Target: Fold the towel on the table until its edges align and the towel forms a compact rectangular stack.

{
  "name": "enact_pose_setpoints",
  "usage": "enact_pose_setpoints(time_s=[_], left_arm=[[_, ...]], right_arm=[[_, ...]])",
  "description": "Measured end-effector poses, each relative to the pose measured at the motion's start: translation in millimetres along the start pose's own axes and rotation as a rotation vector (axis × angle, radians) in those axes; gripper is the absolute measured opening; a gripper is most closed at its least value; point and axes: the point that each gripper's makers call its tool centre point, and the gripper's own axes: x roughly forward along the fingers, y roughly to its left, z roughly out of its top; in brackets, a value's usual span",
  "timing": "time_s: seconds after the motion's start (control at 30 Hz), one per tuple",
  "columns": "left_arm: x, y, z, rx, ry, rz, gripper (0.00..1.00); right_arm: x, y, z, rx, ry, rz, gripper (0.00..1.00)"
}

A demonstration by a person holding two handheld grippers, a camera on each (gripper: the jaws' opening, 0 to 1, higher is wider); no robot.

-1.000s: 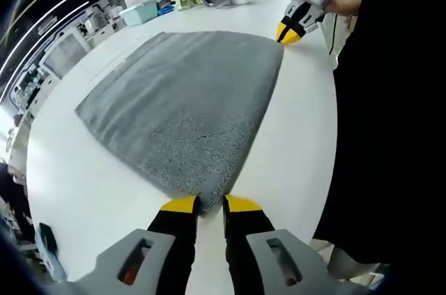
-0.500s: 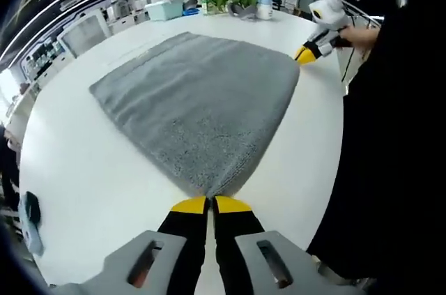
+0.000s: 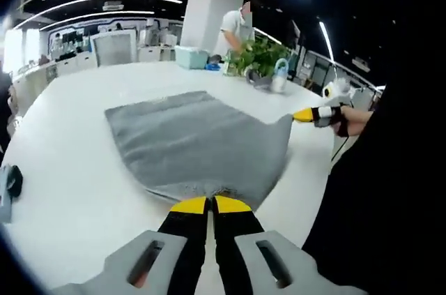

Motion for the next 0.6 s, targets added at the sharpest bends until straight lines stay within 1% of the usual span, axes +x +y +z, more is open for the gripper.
enact_pose_setpoints(time_s=[0.03,0.1,0.13,0.2,0.33,0.4,0.47,0.53,0.6], left_arm=[[0,0.3,9.6,-0.025,-0.045,-0.001,0.02],[-1,0.8,22.7,-0.053,-0.1,-0.001,0.02],[-2,1.3,26.9,-0.055,-0.118,0.0,0.02],[-4,-1.5,34.9,-0.067,-0.146,-0.022,0.02],[-10,-4.3,53.9,-0.088,-0.22,-0.042,0.02],[-14,-2.7,61.7,-0.1,-0.25,-0.04,0.02],[-19,-2.0,69.8,-0.111,-0.283,-0.043,0.02],[-23,-2.6,77.4,-0.117,-0.309,-0.053,0.02],[-27,-3.3,85.8,-0.12,-0.34,-0.06,0.02]], right_arm=[[1,4,6.3,0.021,-0.031,0.017,0.0],[3,10,14.5,0.045,-0.069,0.044,0.0],[3,9,15.6,0.042,-0.072,0.04,0.0],[4,14,20.8,0.06,-0.089,0.061,0.0],[3,29,34.8,0.088,-0.151,0.108,0.0],[2,34,41.5,0.1,-0.181,0.127,0.0],[1,38,47.2,0.108,-0.203,0.164,0.0],[-2,46,54.8,0.114,-0.234,0.22,0.0],[-5,51,61.3,0.115,-0.258,0.24,0.0]])
